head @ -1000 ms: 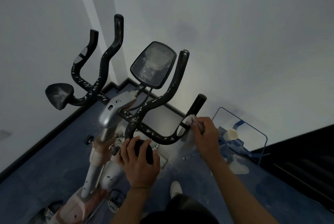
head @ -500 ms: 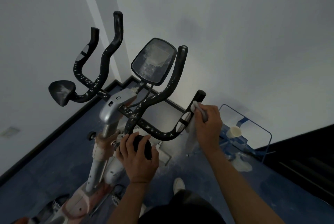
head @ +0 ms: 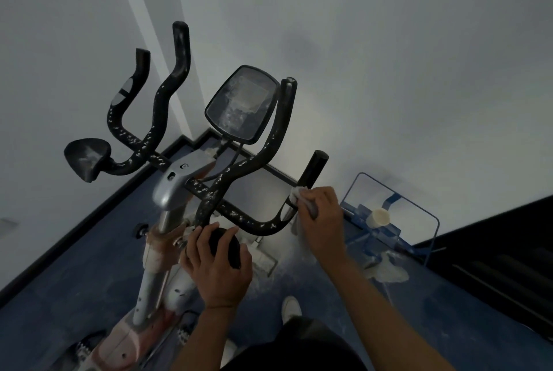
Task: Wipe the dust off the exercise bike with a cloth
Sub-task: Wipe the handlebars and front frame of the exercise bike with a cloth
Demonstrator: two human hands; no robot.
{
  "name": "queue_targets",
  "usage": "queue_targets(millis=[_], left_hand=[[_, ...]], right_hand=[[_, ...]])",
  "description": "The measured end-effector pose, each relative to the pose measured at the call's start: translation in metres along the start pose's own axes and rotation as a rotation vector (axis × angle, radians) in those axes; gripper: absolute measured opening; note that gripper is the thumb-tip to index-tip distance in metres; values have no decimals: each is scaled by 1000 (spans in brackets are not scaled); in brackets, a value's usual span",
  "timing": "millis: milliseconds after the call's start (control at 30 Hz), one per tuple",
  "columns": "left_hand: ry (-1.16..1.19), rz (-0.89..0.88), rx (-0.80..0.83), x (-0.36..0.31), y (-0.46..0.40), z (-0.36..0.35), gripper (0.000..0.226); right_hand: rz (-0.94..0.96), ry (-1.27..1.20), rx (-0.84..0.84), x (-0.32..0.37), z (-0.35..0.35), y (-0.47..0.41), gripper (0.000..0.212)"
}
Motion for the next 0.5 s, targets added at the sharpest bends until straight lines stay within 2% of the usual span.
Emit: queue_targets(millis=[133, 267, 333, 500], left_hand=[[7, -16, -8, -1, -1, 2, 34], [1, -16, -11, 0, -1, 2, 34], [1, -18, -20, -1, -1, 3, 34], [4, -21, -29, -2, -1, 4, 34]], right_hand=[[-16, -10, 67, -2, -12, 17, 26], [-70, -6, -52, -1, 3, -5, 12], [-45, 23, -61, 7, 6, -9, 12], [8, 90, 86, 10, -10, 14, 22]])
Point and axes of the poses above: each hand's wrist, its own y-axis away from the middle knuckle, its own z-axis out of the back of the hand, x = y × z, the point moved 7 cm from there along -y, towards the middle knuckle, and after that the axes turned 11 degrees about x, right-handed, at the moved point
